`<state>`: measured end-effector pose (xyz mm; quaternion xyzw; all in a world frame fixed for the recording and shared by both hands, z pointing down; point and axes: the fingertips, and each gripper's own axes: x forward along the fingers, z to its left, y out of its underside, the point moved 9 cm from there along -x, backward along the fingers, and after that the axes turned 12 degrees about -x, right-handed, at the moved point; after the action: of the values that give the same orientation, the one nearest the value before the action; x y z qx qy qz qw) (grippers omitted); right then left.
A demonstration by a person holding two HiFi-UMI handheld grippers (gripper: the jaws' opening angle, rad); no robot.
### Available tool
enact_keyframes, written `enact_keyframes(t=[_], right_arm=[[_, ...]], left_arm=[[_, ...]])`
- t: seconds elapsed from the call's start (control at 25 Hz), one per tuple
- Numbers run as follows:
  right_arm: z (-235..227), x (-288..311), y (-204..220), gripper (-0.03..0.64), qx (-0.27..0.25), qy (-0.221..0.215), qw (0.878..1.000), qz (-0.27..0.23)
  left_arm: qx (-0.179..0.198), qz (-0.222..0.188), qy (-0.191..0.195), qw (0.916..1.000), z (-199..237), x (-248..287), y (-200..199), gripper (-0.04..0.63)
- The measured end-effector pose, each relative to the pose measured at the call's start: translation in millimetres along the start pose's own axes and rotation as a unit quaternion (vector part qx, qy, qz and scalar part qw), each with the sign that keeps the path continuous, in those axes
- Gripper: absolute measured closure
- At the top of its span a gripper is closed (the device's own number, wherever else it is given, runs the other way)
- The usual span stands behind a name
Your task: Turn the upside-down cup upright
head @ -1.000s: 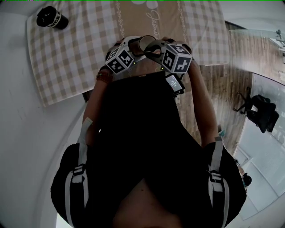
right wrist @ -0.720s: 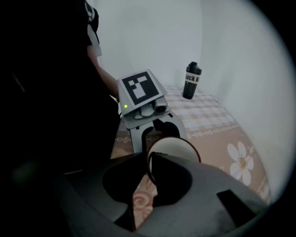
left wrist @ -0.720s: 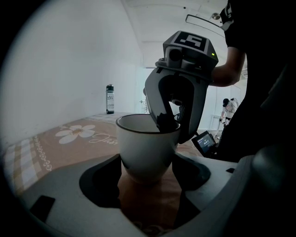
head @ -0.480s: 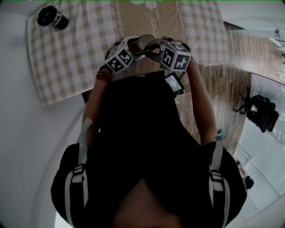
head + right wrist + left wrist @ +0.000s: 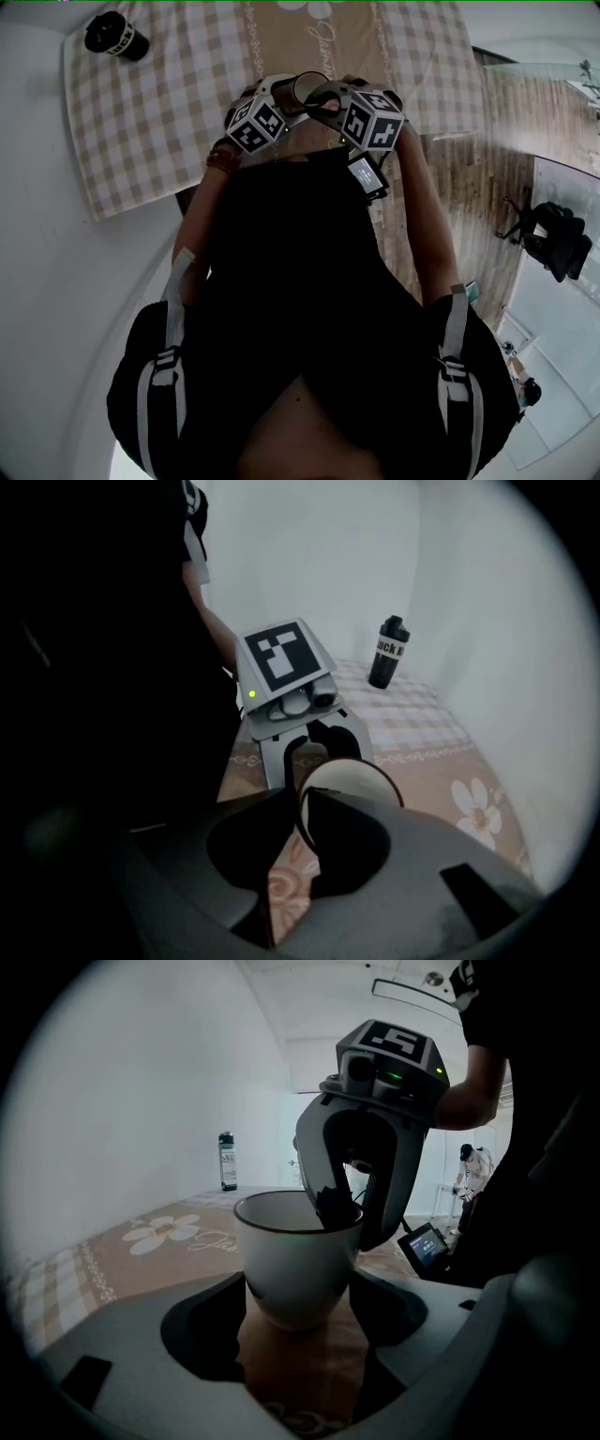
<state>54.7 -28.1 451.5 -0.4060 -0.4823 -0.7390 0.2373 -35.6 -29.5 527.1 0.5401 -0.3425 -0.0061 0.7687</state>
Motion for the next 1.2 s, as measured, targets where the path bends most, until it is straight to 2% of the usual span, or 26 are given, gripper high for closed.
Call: enact_keyframes(t=[0.16,0.44,0.52,0.56,0.64,0.76,0.88,1.0,1.12,1.2], right_arm=[[2.3,0.9,-0.8,0.561,-0.016,0.026,1.0,0.001],[6.9,-1.5,-0.2,0.522,-0.004,0.043,0.999,-0.009],[7.8,-3.7,0.7,0.49,0.001,0.052,0.999,-0.012],[8.1,-5.6,1.0,0.489,0.005,0.056,0.998,-0.016],[8.8,-10.6,0.7,0.489,0.013,0.067,0.997,-0.028],[8.1,-20.6,-1.0,0.489,0.029,0.092,0.994,-0.058],[5.3,-33.5,-2.1,0.489,0.061,0.135,0.984,-0.101],[-0.3,-46.1,-5.0,0.489,0.09,0.182,0.968,-0.145],[-5.7,-54.1,-7.8,0.489,0.102,0.214,0.957,-0.169],[-8.8,-57.9,-9.4,0.489,0.108,0.239,0.948,-0.177]], left_arm=[[0.017,0.006,-0.016,0.9997,-0.9,-5.1,4.1,0.241],[-0.004,-0.021,-0.025,0.9995,0.4,-20.0,-0.4,0.241],[-0.005,-0.025,-0.028,0.9993,0.4,-25.5,-1.7,0.241],[-0.002,-0.025,-0.029,0.9992,-0.2,-28.5,-2.0,0.258],[0.005,-0.029,-0.033,0.999,-2.7,-34.6,-2.5,0.284],[0.006,-0.04,-0.036,0.9985,-7.0,-44.9,-5.3,0.284],[0.001,-0.071,-0.036,0.9968,-9.8,-59.6,-17.8,0.284],[-0.015,-0.128,-0.051,0.9903,-7.2,-78.4,-34.4,0.313],[-0.037,-0.199,-0.1,0.9741,2.3,-96.9,-49.2,0.43],[-0.047,-0.231,-0.128,0.9634,8.5,-105.7,-56.0,0.447]])
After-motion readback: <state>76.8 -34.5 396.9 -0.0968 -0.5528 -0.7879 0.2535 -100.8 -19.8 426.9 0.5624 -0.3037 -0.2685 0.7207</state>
